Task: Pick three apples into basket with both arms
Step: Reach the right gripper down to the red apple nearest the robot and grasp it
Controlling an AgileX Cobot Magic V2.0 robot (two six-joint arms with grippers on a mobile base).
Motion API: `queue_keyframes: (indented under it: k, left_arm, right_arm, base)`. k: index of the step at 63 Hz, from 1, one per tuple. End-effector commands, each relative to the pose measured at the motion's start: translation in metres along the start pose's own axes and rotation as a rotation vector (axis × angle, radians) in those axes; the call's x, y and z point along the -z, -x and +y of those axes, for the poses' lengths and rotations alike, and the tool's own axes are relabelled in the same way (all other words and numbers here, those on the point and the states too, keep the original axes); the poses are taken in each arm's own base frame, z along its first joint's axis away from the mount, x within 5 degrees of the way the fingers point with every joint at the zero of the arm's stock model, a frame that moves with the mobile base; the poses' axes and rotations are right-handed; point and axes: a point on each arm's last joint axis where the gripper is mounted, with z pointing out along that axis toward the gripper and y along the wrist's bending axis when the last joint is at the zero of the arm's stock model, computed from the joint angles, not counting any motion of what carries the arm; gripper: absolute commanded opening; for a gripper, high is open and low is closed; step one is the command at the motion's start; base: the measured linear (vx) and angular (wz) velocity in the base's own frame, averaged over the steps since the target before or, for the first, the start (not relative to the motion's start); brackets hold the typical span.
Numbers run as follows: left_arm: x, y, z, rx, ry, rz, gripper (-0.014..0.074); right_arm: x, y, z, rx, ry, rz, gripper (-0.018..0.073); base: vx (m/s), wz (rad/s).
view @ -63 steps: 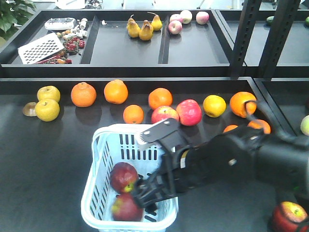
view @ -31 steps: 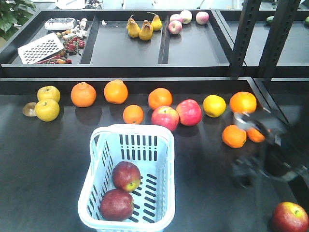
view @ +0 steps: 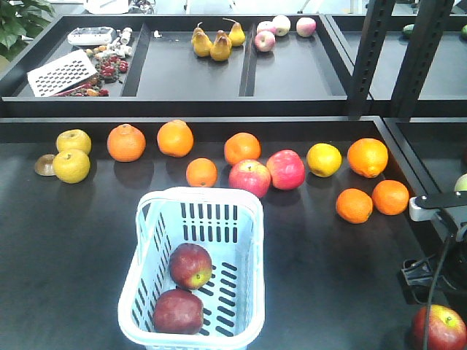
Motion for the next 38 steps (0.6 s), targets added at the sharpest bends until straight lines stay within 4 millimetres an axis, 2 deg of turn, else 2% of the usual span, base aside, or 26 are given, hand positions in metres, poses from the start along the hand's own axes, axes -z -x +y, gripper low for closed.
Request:
queue_keyframes:
  k: [1,23,38]
  left_arm:
    - [0.003,0.012,0.0,0.001,-0.018,-0.07,0.0572]
    - [0.003,0.012,0.0,0.001,-0.018,-0.07,0.0572]
    - [0.003,0.012,0.0,0.001,-0.018,-0.07,0.0572]
  right_arm:
    - [0.004,0.007,-0.006,0.072,-0.039,-0.039,0.0634]
    - [-0.042,0.012,-0.007,0.176,-0.041,0.106,0.0624]
    - [-0.058,0.016,-0.01,0.228,-0.066,0.114,0.062]
  base:
    - [0.0,0.0]
    - [0.0,0.0]
    - [0.0,0.0]
